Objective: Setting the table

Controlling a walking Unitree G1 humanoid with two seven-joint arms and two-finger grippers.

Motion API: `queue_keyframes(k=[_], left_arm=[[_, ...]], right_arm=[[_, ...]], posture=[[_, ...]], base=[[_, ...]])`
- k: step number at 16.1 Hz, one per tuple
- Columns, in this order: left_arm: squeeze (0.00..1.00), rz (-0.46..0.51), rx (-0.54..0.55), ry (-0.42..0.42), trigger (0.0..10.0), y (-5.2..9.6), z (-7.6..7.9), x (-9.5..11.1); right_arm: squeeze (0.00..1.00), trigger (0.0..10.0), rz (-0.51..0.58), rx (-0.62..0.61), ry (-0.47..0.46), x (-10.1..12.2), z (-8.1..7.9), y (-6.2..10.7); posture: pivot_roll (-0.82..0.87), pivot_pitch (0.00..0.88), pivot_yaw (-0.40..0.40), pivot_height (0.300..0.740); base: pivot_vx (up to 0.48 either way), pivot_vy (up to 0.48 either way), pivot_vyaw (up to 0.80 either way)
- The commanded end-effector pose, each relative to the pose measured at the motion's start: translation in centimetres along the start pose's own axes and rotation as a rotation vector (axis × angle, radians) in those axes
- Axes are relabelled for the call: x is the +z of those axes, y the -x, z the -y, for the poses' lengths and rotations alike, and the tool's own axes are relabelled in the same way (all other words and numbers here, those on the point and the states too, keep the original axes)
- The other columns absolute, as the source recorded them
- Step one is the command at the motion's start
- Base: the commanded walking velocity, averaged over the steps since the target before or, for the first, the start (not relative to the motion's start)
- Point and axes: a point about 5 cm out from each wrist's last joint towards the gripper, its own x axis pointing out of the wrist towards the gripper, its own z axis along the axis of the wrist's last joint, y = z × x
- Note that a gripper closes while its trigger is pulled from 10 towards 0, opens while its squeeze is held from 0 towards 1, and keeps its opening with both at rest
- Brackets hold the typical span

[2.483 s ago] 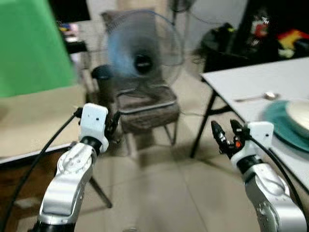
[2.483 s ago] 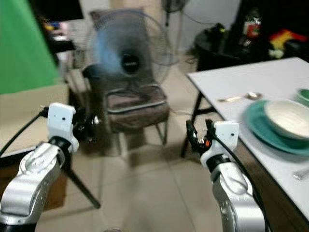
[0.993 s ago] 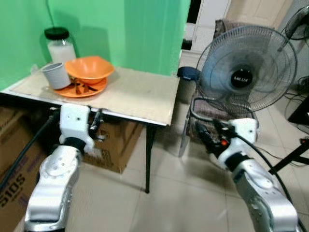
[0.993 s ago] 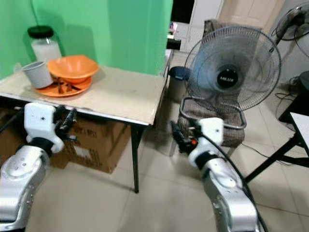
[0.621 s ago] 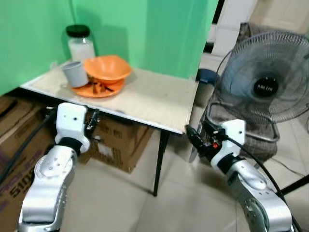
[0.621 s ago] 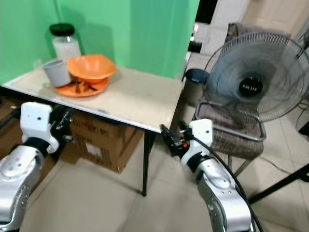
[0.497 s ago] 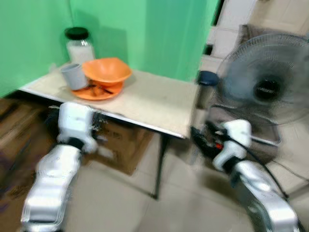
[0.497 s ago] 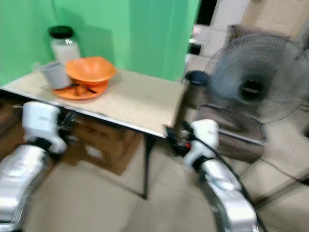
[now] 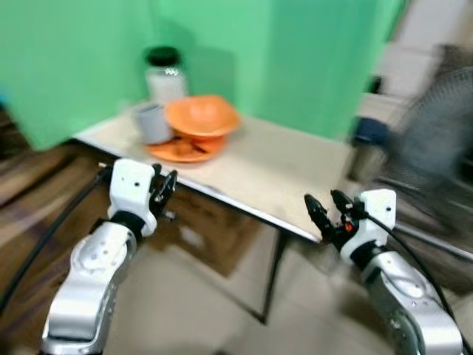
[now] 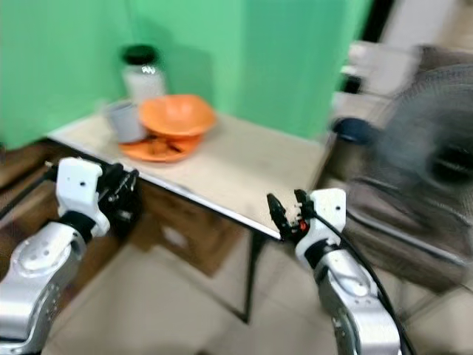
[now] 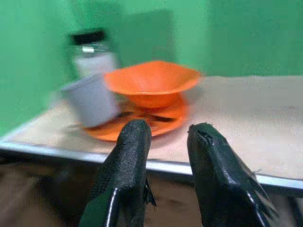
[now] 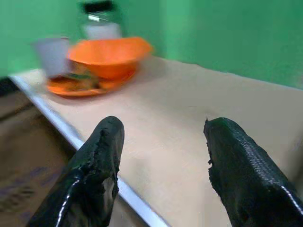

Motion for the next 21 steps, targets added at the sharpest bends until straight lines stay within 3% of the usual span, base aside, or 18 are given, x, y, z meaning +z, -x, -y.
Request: queue_keyframes(k=[1, 5, 13, 16, 21], left_arm=[[0.0, -0.007, 0.013, -0.014, 10.0, 0.2, -0.6, 0.1], [0.0, 0.002, -0.021, -0.048, 10.0, -0.1, -0.4, 0.4], [0.0, 0.008, -0.069, -0.06, 10.0, -0.8, -0.6, 0.8], [0.0, 0.019, -0.075, -0.052, 10.0, -1.1, -0.5, 1.0], [0.0, 0.011, -0.088, -0.062, 10.0, -0.9, -0.3, 0.8]], right_arm=[[0.0, 10.0, 0.025, 0.035, -0.003, 0.5, -0.7, -0.4], [0.0, 10.0, 0.061, -0.013, -0.071, 0.8, -0.2, -0.8], [0.0, 10.0, 0.079, -0.03, -0.066, 1.0, -0.1, -1.1], [0.0, 10.0, 0.062, -0.096, -0.031, 0.9, 0.6, -1.3], [0.0, 10.0, 0.095, -0.1, -0.088, 1.4, 0.7, -1.6]], posture=[[0.11, 0.0, -0.01, 0.74], [0.11, 0.0, -0.008, 0.74], [0.11, 0.0, 0.03, 0.74], [0.11, 0.0, 0.03, 0.74], [0.11, 0.0, 0.02, 0.74]], base=[[0.337, 0.0, 0.8], [0.33, 0.0, 0.2], [0.319, 0.0, 0.0], [0.32, 0.0, 0.0], [0.319, 0.0, 0.0]])
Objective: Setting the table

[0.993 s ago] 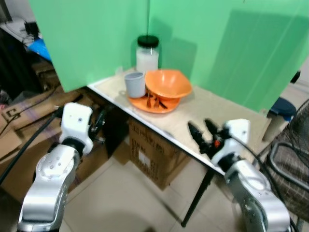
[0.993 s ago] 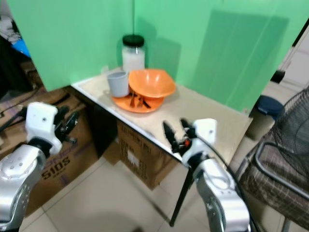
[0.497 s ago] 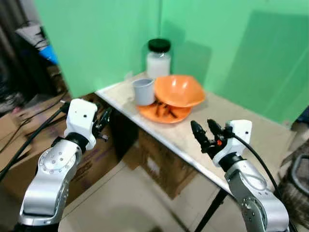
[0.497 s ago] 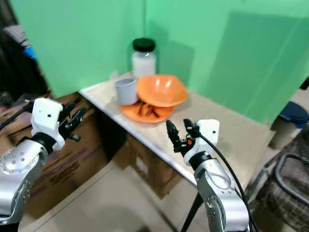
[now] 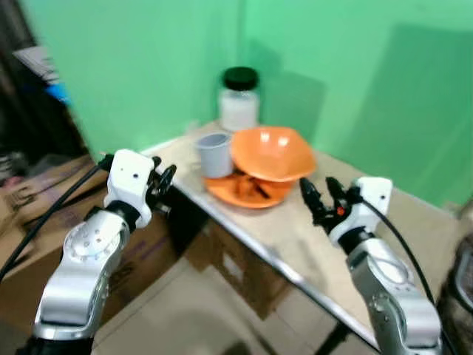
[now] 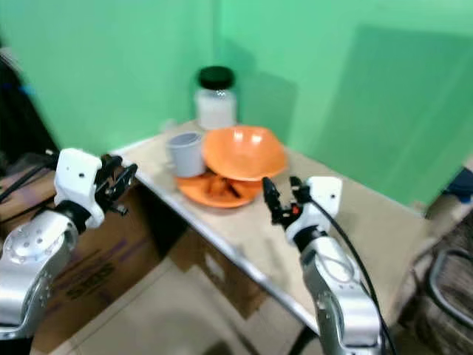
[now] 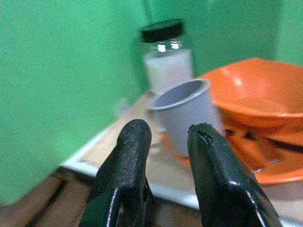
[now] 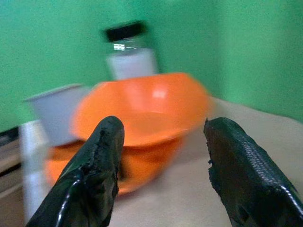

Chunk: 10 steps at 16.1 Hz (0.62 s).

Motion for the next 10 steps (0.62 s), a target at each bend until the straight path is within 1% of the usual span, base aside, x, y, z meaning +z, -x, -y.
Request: queue_keyframes(k=[1, 5, 6, 7, 8, 9, 10], left_arm=[[0.0, 0.012, -0.005, -0.018, 10.0, 0.2, -0.1, 0.3], [0.0, 0.011, -0.01, -0.024, 10.0, 0.2, 0.0, 0.3], [0.0, 0.017, -0.021, -0.028, 10.0, 0.2, 0.1, 0.4], [0.0, 0.025, -0.062, -0.031, 10.0, 0.3, 0.4, 0.5], [0.0, 0.027, -0.11, -0.04, 10.0, 0.4, 0.8, 0.6], [0.0, 0.027, -0.125, -0.045, 10.0, 0.5, 0.9, 0.6], [0.0, 0.03, -0.165, -0.046, 10.0, 0.6, 1.2, 0.6]], right_arm=[[0.0, 10.0, 0.028, -0.003, -0.008, 0.7, 0.1, -0.2], [0.0, 10.0, 0.029, 0.023, 0.01, 1.0, -0.4, -1.1], [0.0, 10.0, 0.018, -0.016, 0.022, 1.1, 0.1, -1.5], [0.0, 10.0, 0.016, -0.056, -0.004, 1.3, 0.6, -1.7], [1.0, 10.0, 0.0, -0.085, -0.009, 1.4, 1.2, -1.9], [1.0, 10.0, -0.007, -0.093, -0.009, 1.5, 1.3, -2.0], [1.0, 10.0, -0.018, -0.099, -0.035, 1.7, 1.6, -2.4]], posture=[[0.12, 0.0, 0.016, 0.74], [0.12, 0.0, 0.011, 0.74], [0.12, 0.0, 0.01, 0.74], [0.12, 0.0, 0.008, 0.74], [0.12, 0.0, 0.007, 0.74], [0.12, 0.0, 0.007, 0.74], [0.12, 0.0, 0.006, 0.74]], base=[[0.311, 0.0, 0.0], [0.304, 0.0, 0.0], [0.0, 0.0, 0.0], [0.0, 0.0, 0.0], [0.0, 0.0, 0.0], [0.0, 0.0, 0.0], [0.0, 0.0, 0.0]])
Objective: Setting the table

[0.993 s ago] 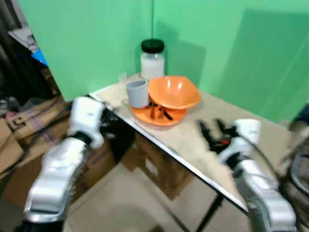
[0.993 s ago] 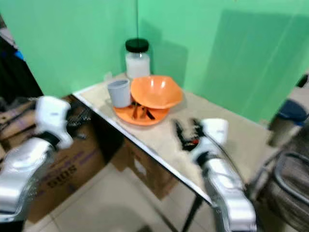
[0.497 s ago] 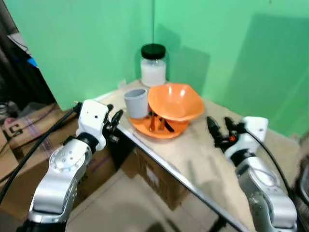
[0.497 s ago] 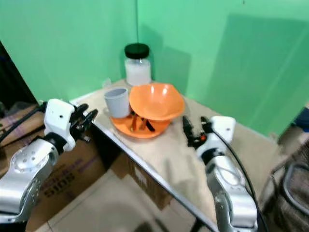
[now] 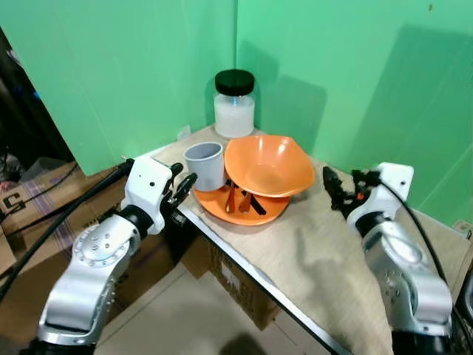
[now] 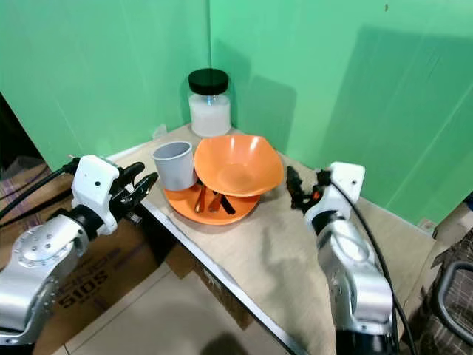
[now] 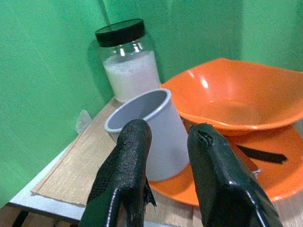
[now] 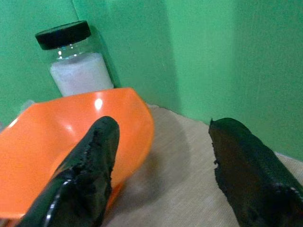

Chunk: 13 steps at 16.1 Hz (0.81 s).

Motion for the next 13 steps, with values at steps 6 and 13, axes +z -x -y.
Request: queue_keyframes(k=[6, 13], left_arm=[[0.0, 0.014, -0.07, -0.027, 10.0, 0.0, 0.3, 0.2], [0.0, -0.055, -0.164, -0.031, 10.0, 1.4, 0.9, -1.0]], right_arm=[[1.0, 10.0, -0.108, -0.029, -0.171, 0.1, 0.2, -3.5], [1.0, 10.0, -0.269, -0.057, -0.44, -1.0, -0.3, -7.1]], posture=[[0.11, 0.0, 0.008, 0.74], [0.12, 0.0, -0.029, 0.74]], base=[[0.0, 0.0, 0.0], [0.0, 0.0, 0.0]])
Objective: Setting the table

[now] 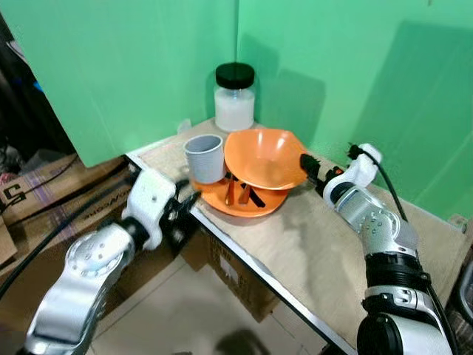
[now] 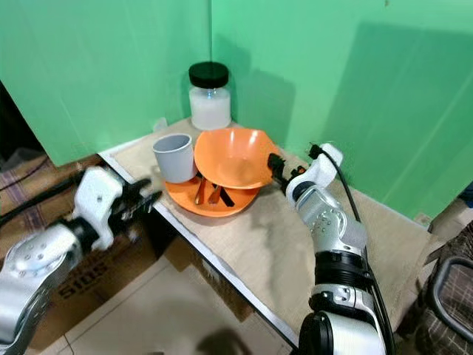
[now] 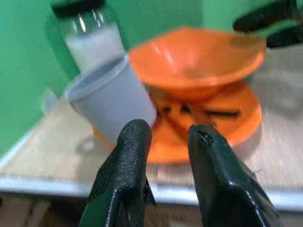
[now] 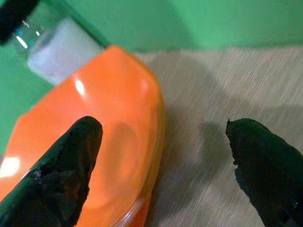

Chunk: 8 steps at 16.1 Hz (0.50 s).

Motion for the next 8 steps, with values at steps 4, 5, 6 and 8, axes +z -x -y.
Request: queue_keyframes(k=[4, 5, 6, 8], left_arm=[[0.0, 0.006, -0.042, -0.002, 10.0, 0.5, 0.4, 0.2], [0.0, 0.005, -0.047, -0.002, 10.0, 0.4, 0.5, 0.2], [0.0, 0.004, -0.051, -0.003, 10.0, 0.4, 0.5, 0.2], [0.0, 0.006, -0.054, -0.006, 10.0, 0.3, 0.5, 0.2]], right_arm=[[0.0, 10.0, -0.077, 0.034, -0.051, -0.5, -0.9, -0.7], [0.0, 10.0, -0.11, 0.046, -0.061, -0.9, -1.1, -0.7], [0.0, 10.0, -0.127, 0.053, -0.077, -1.1, -1.2, -0.7], [0.0, 5.6, -0.166, 0.071, -0.097, -1.3, -1.5, -0.7]], posture=[[0.12, 0.0, -0.03, 0.74], [0.12, 0.0, -0.031, 0.74], [0.12, 0.0, -0.03, 0.74], [0.12, 0.0, -0.029, 0.74]], base=[[0.0, 0.0, 0.0], [0.0, 0.0, 0.0], [0.0, 0.0, 0.0], [0.0, 0.0, 0.0]])
